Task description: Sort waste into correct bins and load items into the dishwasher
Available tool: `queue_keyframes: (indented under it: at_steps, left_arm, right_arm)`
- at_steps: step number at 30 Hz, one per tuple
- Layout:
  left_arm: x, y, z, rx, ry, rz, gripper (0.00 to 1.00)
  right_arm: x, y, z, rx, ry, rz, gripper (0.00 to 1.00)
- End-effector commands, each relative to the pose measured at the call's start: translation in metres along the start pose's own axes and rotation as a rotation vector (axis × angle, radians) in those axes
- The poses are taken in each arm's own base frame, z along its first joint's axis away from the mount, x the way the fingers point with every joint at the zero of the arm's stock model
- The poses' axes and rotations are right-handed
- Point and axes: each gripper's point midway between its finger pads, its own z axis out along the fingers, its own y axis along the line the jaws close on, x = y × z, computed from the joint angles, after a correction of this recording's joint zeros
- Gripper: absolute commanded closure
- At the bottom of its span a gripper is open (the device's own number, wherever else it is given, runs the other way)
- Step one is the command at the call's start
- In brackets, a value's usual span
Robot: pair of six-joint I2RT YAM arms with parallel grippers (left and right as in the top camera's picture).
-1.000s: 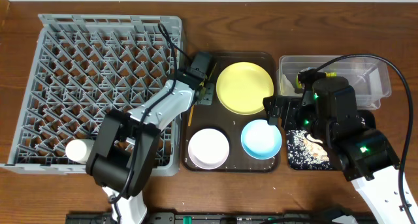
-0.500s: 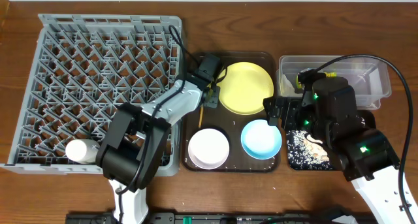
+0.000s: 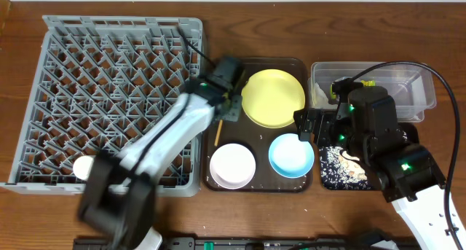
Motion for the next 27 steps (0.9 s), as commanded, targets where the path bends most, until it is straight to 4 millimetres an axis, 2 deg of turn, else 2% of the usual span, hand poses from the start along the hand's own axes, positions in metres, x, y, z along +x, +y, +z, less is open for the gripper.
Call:
queue_keyframes:
  at_steps: [1, 3, 5, 11, 14, 17, 19, 22, 24, 27]
  left_arm:
    - [-0.028, 0.021, -0.069, -0.05, -0.168, -0.033, 0.92]
    - [-0.022, 0.038, -0.083, -0.11, -0.17, -0.046, 0.92]
    - [-0.012, 0.054, -0.085, -0.174, -0.144, -0.055, 0.92]
    - [0.019, 0.083, -0.045, -0.248, 0.0, -0.077, 0.92]
    - [0.025, 0.095, -0.027, -0.27, 0.048, -0.102, 0.92]
    - [0.028, 0.099, -0.017, -0.272, 0.077, -0.114, 0.92]
    - [0.03, 0.091, -0.019, -0.228, 0.089, -0.115, 0.72]
    - [0.027, 0.066, -0.034, -0.106, 0.089, -0.11, 0.59]
    - [0.021, 0.046, -0.048, -0.01, 0.06, -0.101, 0.54]
    - [0.013, 0.011, -0.068, 0.149, 0.007, -0.074, 0.54]
  right_arm:
    - [-0.005, -0.001, -0.003, 0.003, -0.012, 0.01, 0.01]
    - [-0.005, -0.002, -0.003, 0.003, -0.011, 0.01, 0.01]
    - [-0.005, -0.002, -0.003, 0.003, -0.011, 0.01, 0.01]
    - [-0.005, -0.002, -0.003, 0.003, -0.011, 0.01, 0.01]
    - [-0.005, -0.002, -0.003, 0.003, -0.011, 0.01, 0.01]
    - [-0.005, -0.002, -0.003, 0.003, -0.011, 0.01, 0.01]
    - [-0.005, -0.002, -0.003, 0.004, -0.011, 0.01, 0.01]
    - [-0.005, -0.002, -0.003, 0.004, -0.011, 0.01, 0.01]
    - [-0.005, -0.002, -0.003, 0.004, -0.011, 0.01, 0.01]
    - [-0.005, -0.002, -0.003, 0.004, -0.011, 0.01, 0.01]
